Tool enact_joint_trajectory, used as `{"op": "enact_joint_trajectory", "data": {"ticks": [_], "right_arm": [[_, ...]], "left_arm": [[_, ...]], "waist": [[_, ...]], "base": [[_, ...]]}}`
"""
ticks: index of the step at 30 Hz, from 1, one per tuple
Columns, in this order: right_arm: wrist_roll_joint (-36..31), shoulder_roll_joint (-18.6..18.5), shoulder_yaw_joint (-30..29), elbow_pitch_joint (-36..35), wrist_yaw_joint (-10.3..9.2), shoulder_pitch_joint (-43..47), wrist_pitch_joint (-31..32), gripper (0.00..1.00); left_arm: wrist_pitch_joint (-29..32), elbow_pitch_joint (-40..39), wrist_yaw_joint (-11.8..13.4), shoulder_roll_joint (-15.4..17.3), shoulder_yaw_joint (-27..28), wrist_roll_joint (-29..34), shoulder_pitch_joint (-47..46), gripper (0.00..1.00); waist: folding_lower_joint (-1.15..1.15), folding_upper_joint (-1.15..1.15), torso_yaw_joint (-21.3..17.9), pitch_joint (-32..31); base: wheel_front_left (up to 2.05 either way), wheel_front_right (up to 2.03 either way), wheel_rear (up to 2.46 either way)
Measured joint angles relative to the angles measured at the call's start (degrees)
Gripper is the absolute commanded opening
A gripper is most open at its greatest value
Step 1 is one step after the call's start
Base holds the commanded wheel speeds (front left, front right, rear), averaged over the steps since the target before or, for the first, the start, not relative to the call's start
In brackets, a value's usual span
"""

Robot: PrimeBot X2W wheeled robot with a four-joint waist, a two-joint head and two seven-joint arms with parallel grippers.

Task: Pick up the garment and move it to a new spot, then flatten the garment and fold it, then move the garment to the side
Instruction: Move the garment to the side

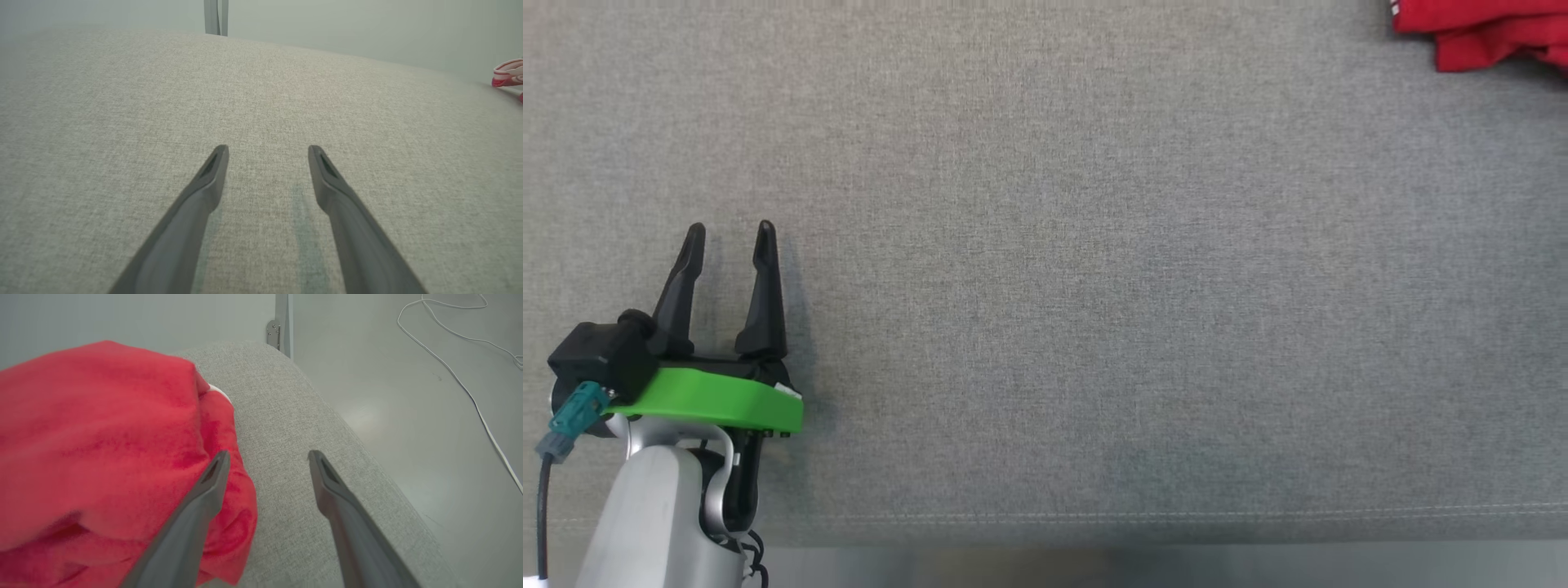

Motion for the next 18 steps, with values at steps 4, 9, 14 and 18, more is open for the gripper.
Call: {"op": "enact_joint_trajectory", "data": {"ticks": [4, 9, 14, 18], "right_arm": [[0.0, 2.1, 0.0, -0.8, 0.30, 1.1, -4.4, 1.00], [-1.1, 3.5, 0.4, -4.0, 1.89, 1.1, -11.0, 1.00], [-2.5, 4.6, 1.1, -7.4, 3.36, 2.6, -14.3, 1.00], [-3.2, 6.8, 1.4, -10.9, 4.05, 5.3, -14.3, 1.00]], "left_arm": [[0.0, 0.8, 0.0, -1.1, -0.3, 0.0, 0.0, 1.00], [0.0, 1.2, 0.0, -1.5, -0.3, -0.1, 0.0, 1.00], [0.0, 1.6, 0.0, -1.8, 0.1, -0.1, 0.0, 1.00], [0.0, 2.1, 0.0, -1.8, 0.6, -0.1, 0.2, 1.00]], "waist": [[0.00, 0.00, -0.3, -2.4], [0.00, 0.00, -0.7, -5.7], [0.00, 0.00, -1.4, -9.3], [0.00, 0.00, -2.1, -12.3]], "base": [[0.00, 0.00, 0.00], [0.00, 0.00, 0.00], [0.00, 0.00, 0.00], [0.00, 0.00, 0.00]]}}
